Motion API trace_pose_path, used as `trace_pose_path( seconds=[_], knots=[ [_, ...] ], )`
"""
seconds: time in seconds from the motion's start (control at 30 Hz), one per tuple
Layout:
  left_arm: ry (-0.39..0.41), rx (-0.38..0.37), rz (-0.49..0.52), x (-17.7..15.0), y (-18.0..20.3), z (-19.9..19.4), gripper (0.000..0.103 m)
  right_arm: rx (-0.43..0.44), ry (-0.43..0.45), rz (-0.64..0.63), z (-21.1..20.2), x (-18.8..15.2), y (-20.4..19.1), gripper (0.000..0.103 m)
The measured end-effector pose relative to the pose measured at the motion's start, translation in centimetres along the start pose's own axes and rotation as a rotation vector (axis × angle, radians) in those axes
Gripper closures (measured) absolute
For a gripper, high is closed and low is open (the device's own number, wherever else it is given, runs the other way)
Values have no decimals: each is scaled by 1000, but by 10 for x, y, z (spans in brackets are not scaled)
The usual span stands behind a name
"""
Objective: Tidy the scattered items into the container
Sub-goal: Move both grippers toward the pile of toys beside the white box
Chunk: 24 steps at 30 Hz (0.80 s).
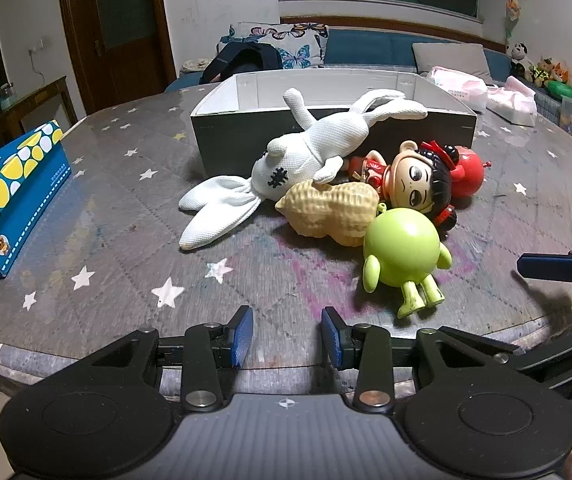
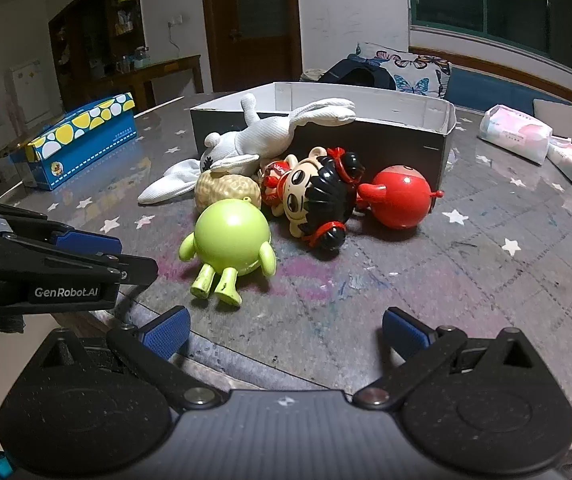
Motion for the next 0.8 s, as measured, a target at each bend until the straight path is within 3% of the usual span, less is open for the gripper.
trace_pose_path(
  seconds=[0.8],
  knots=[
    [-23,-23,-2,16,-10,14,63,54,-12,-13,17,16,0,1]
  ],
)
Point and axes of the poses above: each gripper's, at about its wrist camera, not at the fingertips, and z roughly the way its jaws point, y to its right, x to its top, the point moved 2 cm from there along z, roughly the way its jaws point, and after that the axes turned 7 degrees about z, right-handed, at the moved point
